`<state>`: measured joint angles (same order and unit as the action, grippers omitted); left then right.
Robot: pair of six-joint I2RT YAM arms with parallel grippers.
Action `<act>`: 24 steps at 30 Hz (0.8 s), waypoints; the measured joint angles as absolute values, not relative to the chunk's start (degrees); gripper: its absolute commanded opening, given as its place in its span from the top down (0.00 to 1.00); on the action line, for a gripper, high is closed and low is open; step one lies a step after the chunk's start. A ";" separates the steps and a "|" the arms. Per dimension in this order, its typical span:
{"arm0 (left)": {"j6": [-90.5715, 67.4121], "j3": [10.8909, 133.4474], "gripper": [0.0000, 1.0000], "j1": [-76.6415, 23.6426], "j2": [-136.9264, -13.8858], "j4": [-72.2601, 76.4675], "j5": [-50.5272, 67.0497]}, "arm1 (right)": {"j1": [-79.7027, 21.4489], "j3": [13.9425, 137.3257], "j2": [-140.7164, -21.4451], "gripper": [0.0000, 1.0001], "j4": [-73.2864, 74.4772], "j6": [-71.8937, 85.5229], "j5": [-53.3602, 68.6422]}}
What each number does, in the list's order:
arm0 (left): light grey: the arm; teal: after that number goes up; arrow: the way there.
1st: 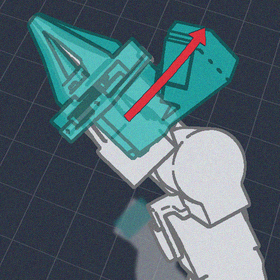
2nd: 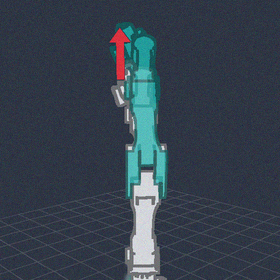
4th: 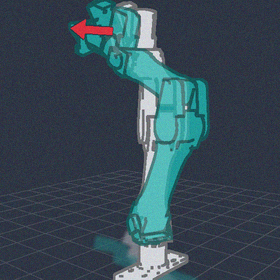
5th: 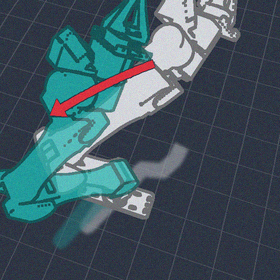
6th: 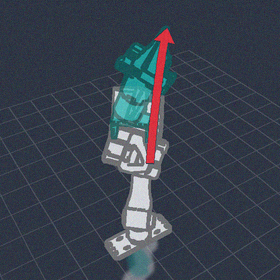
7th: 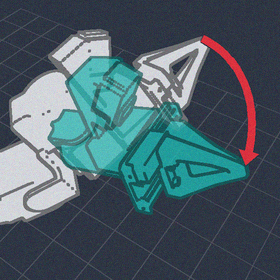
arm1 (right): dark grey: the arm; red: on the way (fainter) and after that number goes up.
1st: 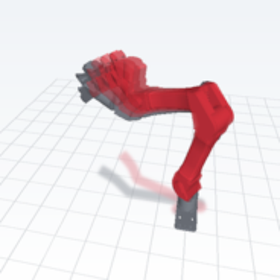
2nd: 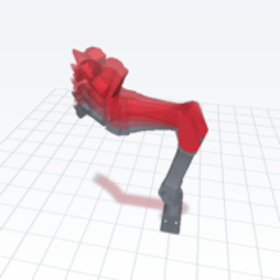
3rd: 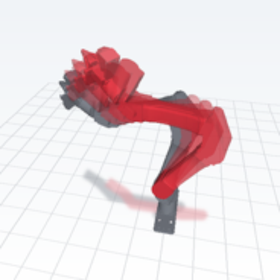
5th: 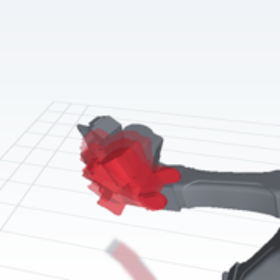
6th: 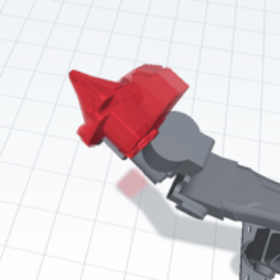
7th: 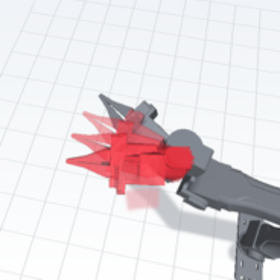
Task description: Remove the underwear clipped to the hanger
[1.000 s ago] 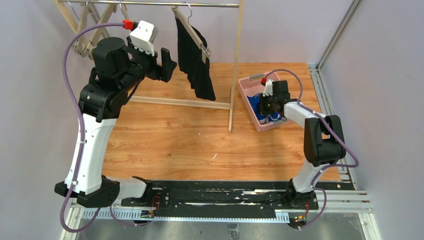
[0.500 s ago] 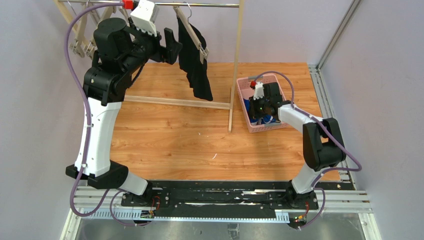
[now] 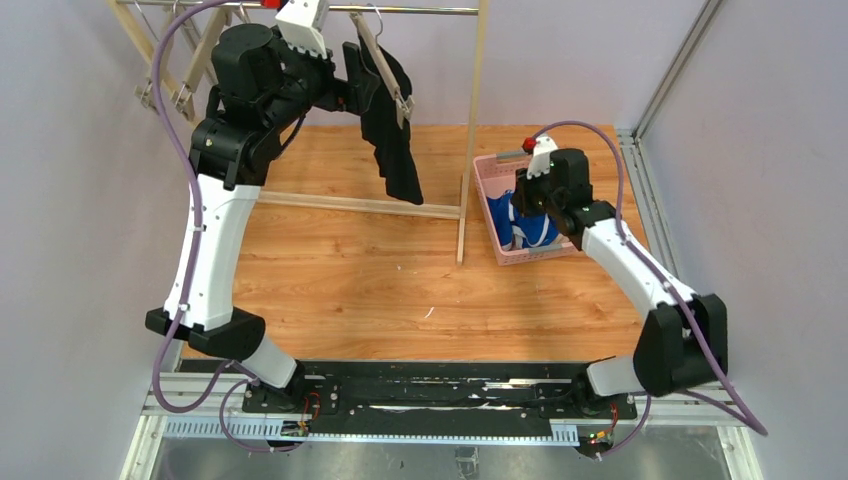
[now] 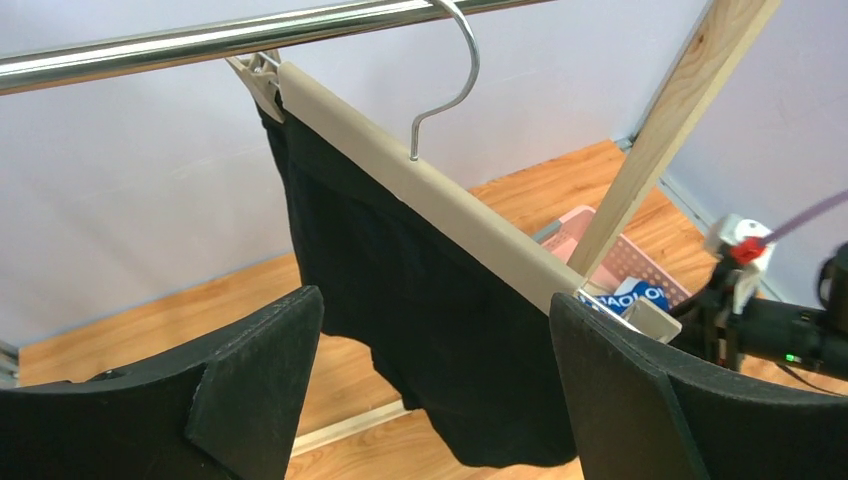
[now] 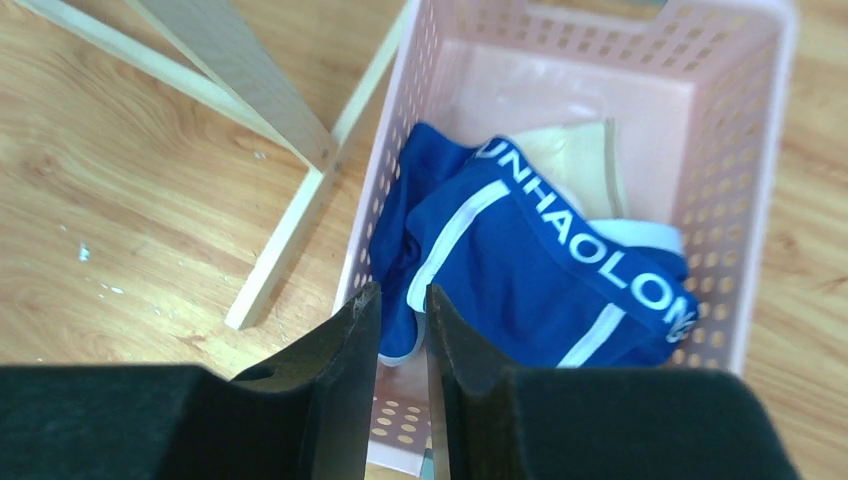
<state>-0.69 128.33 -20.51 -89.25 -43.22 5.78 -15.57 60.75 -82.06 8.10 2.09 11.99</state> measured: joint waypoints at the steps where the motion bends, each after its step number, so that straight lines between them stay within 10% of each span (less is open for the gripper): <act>1: -0.91 128.03 0.07 -20.51 -89.30 -42.89 5.78 | -15.70 60.75 -80.16 0.77 8.12 1.98 11.62; 24: -4.05 129.14 0.05 -22.28 -97.06 -39.00 3.90 | -28.80 61.54 -61.41 0.81 9.98 -1.80 6.85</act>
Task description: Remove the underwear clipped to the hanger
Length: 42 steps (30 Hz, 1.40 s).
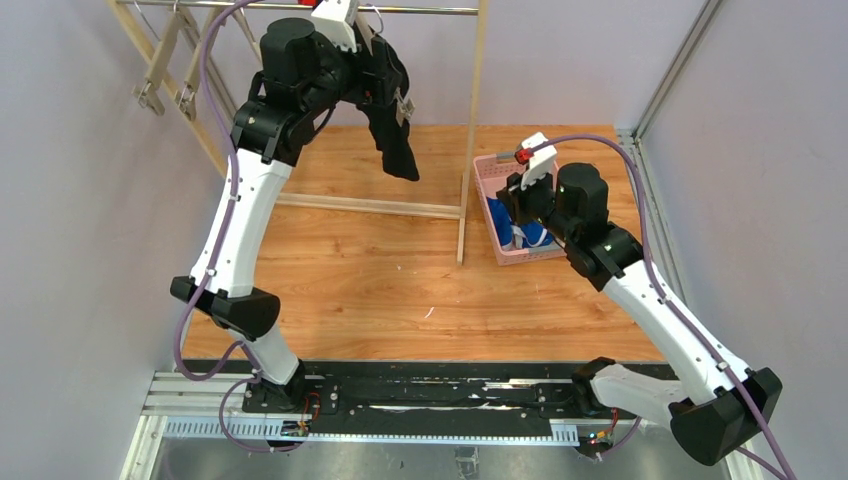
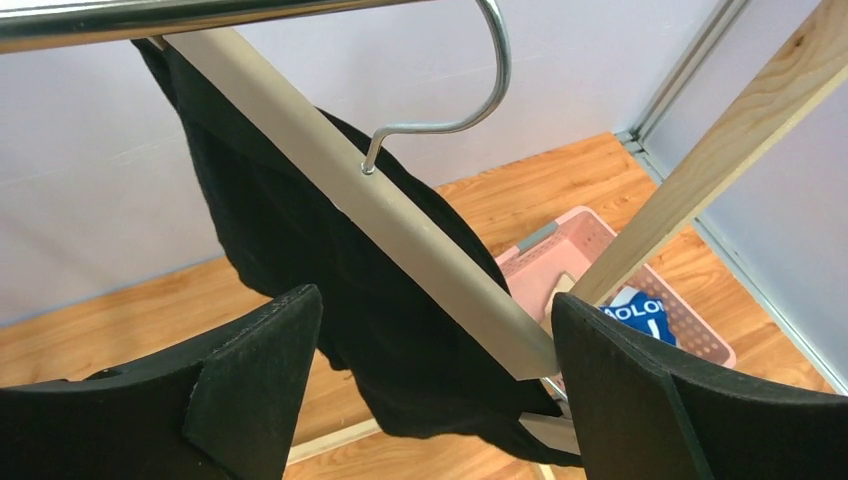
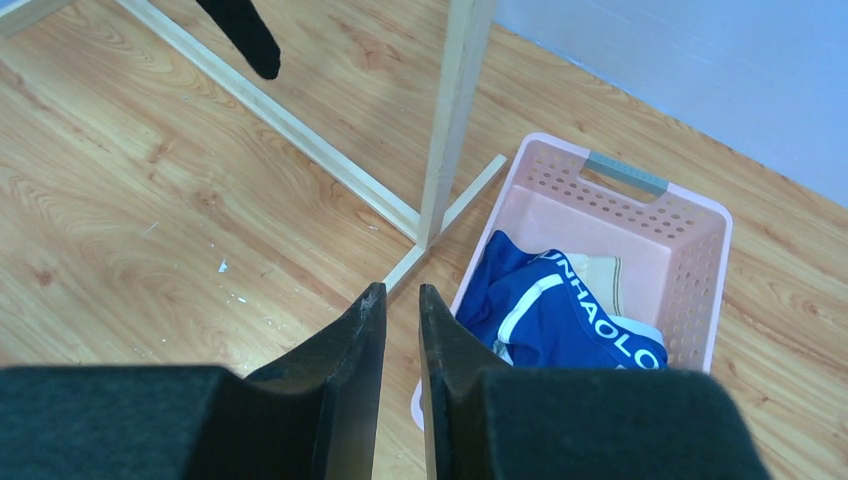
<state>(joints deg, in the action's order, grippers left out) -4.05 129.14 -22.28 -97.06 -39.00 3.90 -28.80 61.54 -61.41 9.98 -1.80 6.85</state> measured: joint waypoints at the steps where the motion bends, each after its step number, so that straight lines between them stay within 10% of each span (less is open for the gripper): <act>1: -4.05 129.14 0.05 -22.28 -97.14 -39.05 3.60 | -28.91 61.54 -61.36 0.81 10.13 -1.89 6.50; 10: -2.63 128.20 0.34 -22.33 -95.94 -39.05 -0.75 | -28.99 60.69 -61.41 0.82 10.63 -1.91 5.76; 26: -0.14 125.99 0.53 -22.33 -93.25 -39.07 -4.49 | -29.19 59.57 -61.39 0.81 10.57 -1.78 5.26; 33: 0.67 125.97 0.98 -22.33 -93.32 -39.11 -4.14 | -29.23 58.81 -61.10 0.81 10.57 -1.78 4.69; 42: 1.23 125.99 1.00 -22.35 -93.80 -38.61 -4.19 | -29.26 57.49 -59.46 0.80 10.31 -1.96 3.36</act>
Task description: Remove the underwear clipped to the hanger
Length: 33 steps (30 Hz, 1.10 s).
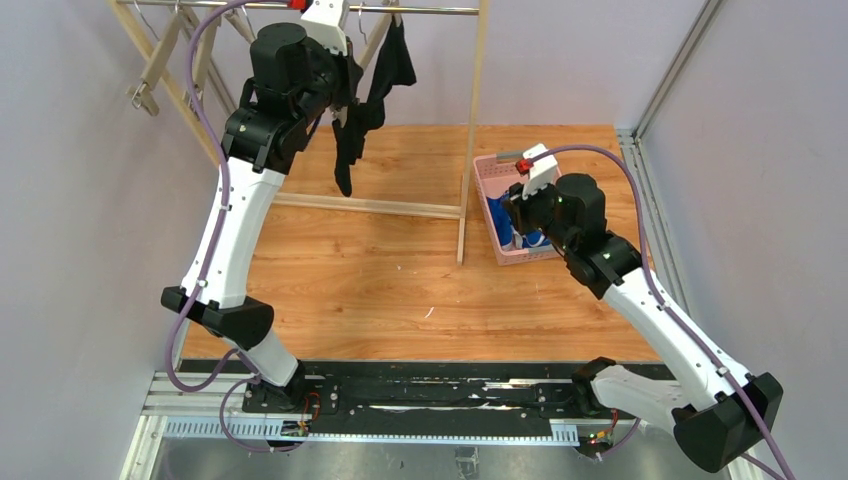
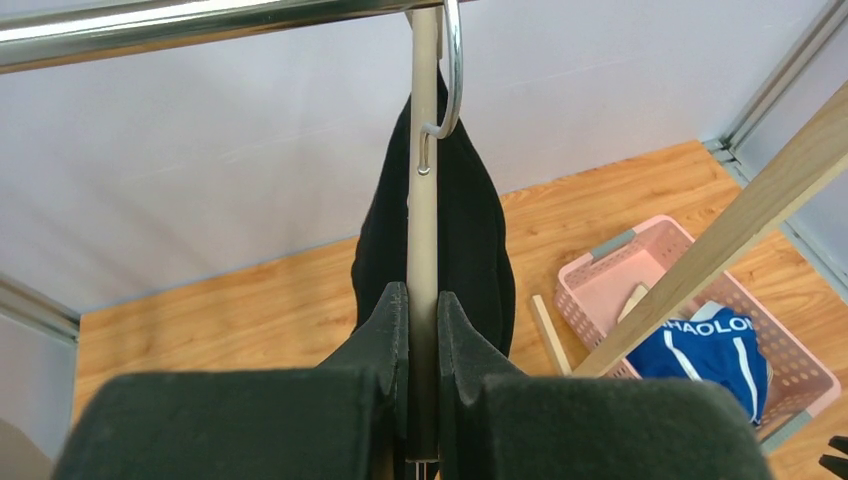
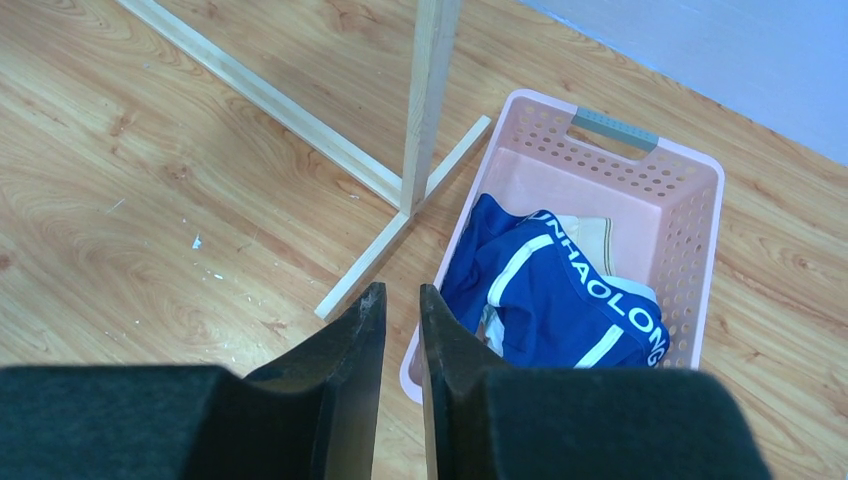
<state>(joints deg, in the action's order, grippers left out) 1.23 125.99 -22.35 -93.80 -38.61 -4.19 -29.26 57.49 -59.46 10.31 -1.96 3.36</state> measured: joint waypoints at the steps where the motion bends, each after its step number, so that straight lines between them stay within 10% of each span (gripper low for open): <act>1: 1.28 125.99 1.00 -22.35 -93.80 -38.54 -4.16 | -29.26 57.32 -59.35 0.80 10.26 -1.96 3.27; 33: 4.56 112.05 1.00 -22.35 -82.89 -29.76 -4.01 | -29.26 52.90 -60.40 0.80 8.99 -1.98 2.79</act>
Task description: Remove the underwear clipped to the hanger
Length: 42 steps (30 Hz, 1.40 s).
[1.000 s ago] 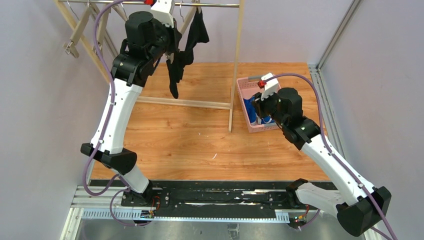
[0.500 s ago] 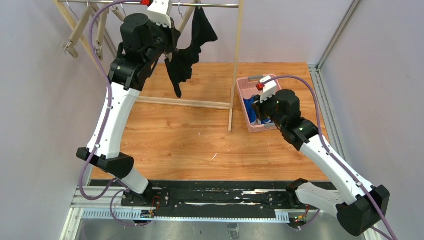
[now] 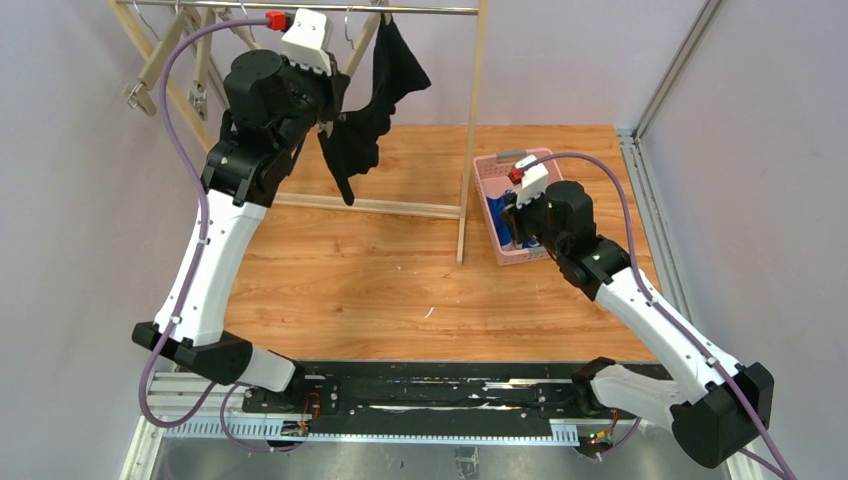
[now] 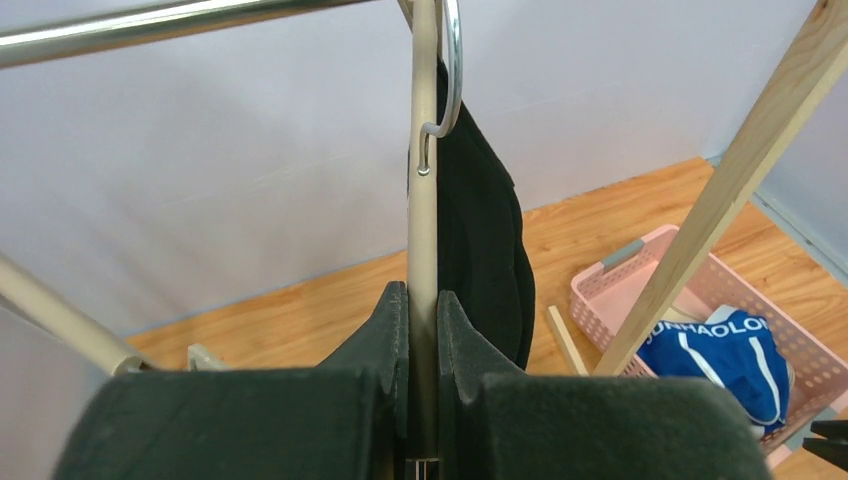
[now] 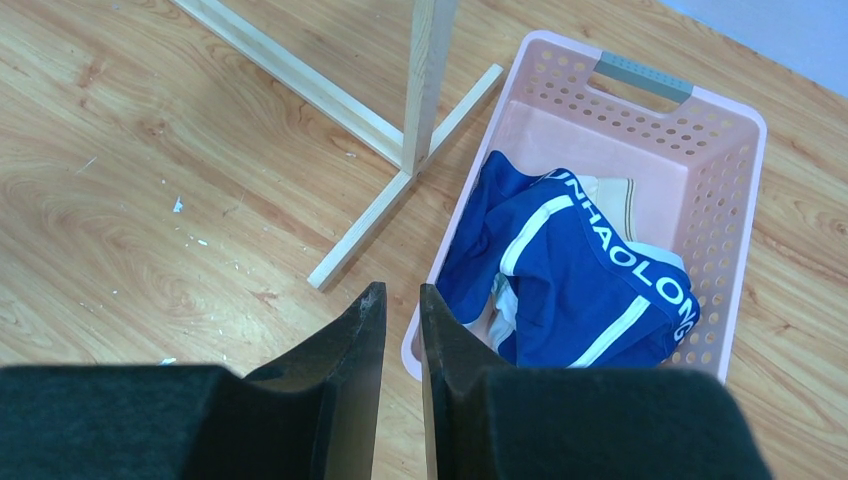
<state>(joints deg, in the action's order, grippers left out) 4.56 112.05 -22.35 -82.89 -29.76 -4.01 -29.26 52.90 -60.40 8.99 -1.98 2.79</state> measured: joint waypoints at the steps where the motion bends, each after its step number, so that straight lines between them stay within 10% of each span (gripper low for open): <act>1: 4.75 110.93 1.00 -22.35 -82.06 -29.39 -4.16 | -29.26 52.82 -60.51 0.80 8.88 -1.98 2.79; 27: 6.72 65.10 1.00 -23.51 -47.57 -43.22 14.13 | -29.10 51.46 -64.77 0.63 6.55 -1.04 5.80; 42: 10.72 62.54 1.00 -23.66 -40.88 -46.44 30.48 | -27.79 57.06 -69.38 0.22 0.54 -2.50 41.82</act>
<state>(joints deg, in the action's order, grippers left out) 10.72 62.54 -23.66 -40.88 -46.44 30.48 -27.79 57.06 -69.38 0.54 -2.50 41.82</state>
